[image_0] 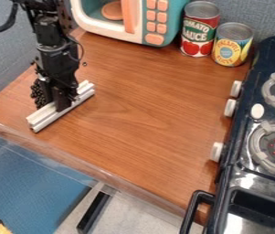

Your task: Sweep into pile

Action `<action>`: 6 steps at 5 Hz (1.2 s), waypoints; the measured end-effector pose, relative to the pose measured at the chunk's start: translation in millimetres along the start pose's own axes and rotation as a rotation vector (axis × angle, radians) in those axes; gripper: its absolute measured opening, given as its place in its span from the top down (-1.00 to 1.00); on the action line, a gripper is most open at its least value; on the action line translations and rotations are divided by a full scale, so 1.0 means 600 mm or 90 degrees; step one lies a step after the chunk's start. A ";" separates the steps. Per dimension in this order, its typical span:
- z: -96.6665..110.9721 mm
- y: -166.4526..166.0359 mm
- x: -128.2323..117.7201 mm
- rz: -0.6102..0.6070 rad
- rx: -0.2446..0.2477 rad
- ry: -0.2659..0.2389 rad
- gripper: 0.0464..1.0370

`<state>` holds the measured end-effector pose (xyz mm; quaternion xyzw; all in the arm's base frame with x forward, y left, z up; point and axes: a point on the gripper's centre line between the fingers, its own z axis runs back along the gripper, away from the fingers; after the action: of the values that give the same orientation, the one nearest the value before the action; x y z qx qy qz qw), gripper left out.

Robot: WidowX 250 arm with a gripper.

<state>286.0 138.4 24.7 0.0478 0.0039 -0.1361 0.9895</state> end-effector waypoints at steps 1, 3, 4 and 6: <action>-0.002 0.014 -0.005 0.002 0.006 0.004 0.41; -0.004 0.039 -0.006 0.028 0.011 0.007 0.41; -0.007 0.054 -0.008 0.047 0.014 0.010 0.41; -0.006 0.050 -0.003 0.063 0.009 0.003 0.41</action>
<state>292.3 168.3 23.9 0.0554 0.0029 -0.0870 0.9947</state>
